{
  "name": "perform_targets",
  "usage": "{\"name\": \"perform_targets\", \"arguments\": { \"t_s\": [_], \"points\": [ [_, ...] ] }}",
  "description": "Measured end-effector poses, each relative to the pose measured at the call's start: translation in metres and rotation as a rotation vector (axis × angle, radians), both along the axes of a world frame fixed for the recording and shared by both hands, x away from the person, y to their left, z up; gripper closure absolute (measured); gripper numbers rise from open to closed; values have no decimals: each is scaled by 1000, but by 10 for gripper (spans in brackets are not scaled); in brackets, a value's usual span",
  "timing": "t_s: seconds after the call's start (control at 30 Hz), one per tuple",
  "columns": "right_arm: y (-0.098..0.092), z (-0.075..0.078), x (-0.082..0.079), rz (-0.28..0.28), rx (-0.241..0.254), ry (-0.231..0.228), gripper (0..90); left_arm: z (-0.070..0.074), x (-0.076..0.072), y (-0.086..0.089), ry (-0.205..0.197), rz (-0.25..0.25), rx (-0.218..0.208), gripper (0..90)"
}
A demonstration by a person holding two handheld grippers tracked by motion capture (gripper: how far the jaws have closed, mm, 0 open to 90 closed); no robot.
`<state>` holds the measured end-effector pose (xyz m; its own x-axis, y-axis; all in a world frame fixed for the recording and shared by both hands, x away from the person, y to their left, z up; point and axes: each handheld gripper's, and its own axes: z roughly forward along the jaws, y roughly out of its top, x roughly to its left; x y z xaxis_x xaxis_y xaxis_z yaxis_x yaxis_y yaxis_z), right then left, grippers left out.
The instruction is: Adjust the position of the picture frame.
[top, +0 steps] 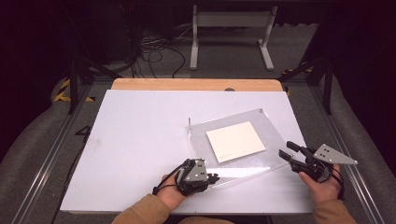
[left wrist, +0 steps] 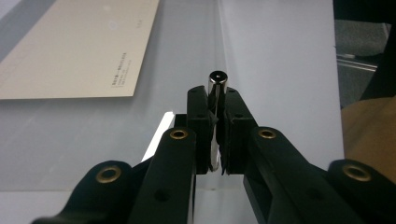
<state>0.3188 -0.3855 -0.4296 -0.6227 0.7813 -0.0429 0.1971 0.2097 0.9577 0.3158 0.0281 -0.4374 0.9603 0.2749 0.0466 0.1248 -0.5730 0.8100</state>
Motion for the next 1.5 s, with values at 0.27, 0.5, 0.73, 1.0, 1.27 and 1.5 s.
{"name": "perform_targets", "arguments": {
  "t_s": [0.27, 0.5, 0.73, 1.0, 1.27, 1.5],
  "points": [
    [0, 0, 0, 7, -4, 2, 518, 8, 17, 26, -27, 93, -15, 842],
    [-1, 0, -2, 15, -9, 13, 551, 12, 35, 49, -44, 192, -34, 845],
    [-2, -1, -5, 18, -20, 41, 618, 3, 52, 65, -33, 284, -30, 846],
    [1, -2, -5, 46, -57, 74, 686, -7, 66, 78, 2, 393, -32, 846],
    [11, -5, 0, 85, -142, 124, 711, -18, 73, 83, 49, 433, -37, 834],
    [21, 3, 4, 140, -264, 216, 792, -15, 67, 85, 49, 402, -71, 639]
  ]
}}
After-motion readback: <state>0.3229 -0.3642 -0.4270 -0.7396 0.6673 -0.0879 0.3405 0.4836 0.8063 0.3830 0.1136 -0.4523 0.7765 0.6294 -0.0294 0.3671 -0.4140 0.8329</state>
